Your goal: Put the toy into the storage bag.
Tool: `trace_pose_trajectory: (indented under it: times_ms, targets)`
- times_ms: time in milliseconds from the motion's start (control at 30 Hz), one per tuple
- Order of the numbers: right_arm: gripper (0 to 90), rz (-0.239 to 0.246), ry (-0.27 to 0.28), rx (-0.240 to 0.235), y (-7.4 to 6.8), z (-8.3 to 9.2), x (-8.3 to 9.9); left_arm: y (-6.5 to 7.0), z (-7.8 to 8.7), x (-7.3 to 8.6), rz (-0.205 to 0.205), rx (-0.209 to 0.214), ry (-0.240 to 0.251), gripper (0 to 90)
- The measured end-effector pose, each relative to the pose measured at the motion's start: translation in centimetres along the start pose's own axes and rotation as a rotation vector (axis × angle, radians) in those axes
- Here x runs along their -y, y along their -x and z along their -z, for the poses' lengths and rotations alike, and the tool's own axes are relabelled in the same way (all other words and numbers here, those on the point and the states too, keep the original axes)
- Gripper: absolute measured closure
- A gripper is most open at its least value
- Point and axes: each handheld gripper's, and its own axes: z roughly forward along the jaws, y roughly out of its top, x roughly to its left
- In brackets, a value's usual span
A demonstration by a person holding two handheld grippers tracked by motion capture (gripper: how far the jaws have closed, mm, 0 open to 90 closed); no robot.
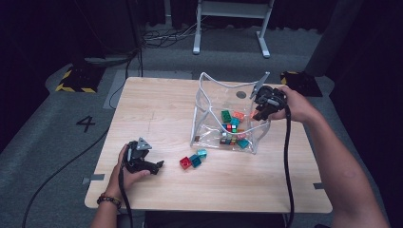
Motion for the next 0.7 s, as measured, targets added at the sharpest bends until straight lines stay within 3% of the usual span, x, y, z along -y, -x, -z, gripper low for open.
trace_pose_trajectory:
  times_ms: [167,267,467,700]
  targets:
    - [55.5,-0.010,0.031,0.001,0.0,0.2,0.2,0.0,0.0,0.0,0.000,0.000,0.000,0.3]
    - [54.6,-0.019,0.092,-0.007,-0.1,0.8,0.6,0.0,0.0,0.0,-0.002,-0.001,0.001,0.3]
    - [48.8,-0.061,0.309,0.016,-1.2,3.2,2.1,0.0,0.0,0.0,-0.001,-0.001,-0.001,0.3]
    - [46.6,-0.089,0.565,0.040,-4.5,6.2,4.6,0.0,0.0,0.0,-0.002,0.000,-0.003,0.3]
